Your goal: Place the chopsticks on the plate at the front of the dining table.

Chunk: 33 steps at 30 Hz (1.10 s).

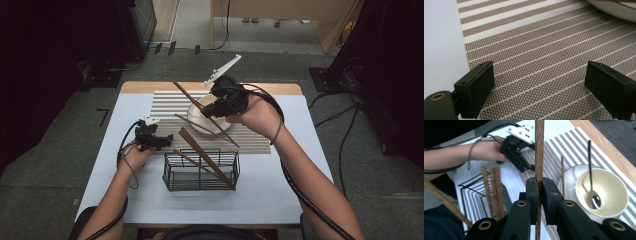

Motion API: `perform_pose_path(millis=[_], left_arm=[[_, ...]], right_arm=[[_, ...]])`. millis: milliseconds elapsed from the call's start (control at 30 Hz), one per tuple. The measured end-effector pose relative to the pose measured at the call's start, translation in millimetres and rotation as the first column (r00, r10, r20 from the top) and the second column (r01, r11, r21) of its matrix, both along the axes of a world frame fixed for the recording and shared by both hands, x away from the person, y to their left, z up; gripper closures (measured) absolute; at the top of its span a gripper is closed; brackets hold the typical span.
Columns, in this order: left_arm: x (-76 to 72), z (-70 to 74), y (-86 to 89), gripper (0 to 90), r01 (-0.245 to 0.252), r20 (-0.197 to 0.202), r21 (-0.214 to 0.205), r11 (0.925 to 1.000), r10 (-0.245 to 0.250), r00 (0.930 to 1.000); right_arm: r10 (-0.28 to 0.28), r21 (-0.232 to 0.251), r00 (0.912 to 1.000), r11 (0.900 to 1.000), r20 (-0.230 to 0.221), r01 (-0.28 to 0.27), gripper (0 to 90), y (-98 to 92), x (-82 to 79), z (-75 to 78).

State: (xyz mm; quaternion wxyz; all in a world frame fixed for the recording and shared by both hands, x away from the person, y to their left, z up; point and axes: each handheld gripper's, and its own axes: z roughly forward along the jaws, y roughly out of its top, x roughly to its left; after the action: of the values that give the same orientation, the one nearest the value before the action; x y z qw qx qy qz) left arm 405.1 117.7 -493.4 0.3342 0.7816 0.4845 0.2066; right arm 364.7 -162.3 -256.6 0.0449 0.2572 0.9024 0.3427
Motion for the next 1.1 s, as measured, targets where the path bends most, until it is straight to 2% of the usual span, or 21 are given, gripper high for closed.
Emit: perform_pose_path(millis=[133,267,533,933,1100], left_arm=[[-0.6,1.6,-2.4,9.3,0.009,0.004,-0.008,0.9999,-0.009,1.0],[-0.6,2.3,-5.2,9.5,0.018,-0.013,-0.021,0.9996,-0.018,0.9998],[0.1,2.1,-11.9,9.5,0.03,-0.029,-0.037,0.9988,-0.032,0.9991],[6.3,2.4,-16.5,9.6,0.042,-0.036,-0.066,0.997,-0.044,0.9984],[7.7,3.0,-18.3,9.6,0.045,-0.022,-0.073,0.9963,-0.047,0.9987]], right_arm=[[-0.015,-0.021,0.9998,0.9997,-0.01,0.015,85.2,-0.9,6.5,-4.0],[-0.025,-0.054,0.9996,0.9983,-0.009,0.025,85.2,-0.2,13.8,-9.9],[-0.031,-0.094,0.9988,0.9952,-0.038,0.028,85.2,7.3,26.1,-26.1],[-0.043,-0.148,0.9971,0.9884,-0.063,0.033,85.2,16.2,40.9,-48.2],[-0.042,-0.172,0.9963,0.9846,-0.075,0.029,85.2,21.1,46.7,-56.1]])
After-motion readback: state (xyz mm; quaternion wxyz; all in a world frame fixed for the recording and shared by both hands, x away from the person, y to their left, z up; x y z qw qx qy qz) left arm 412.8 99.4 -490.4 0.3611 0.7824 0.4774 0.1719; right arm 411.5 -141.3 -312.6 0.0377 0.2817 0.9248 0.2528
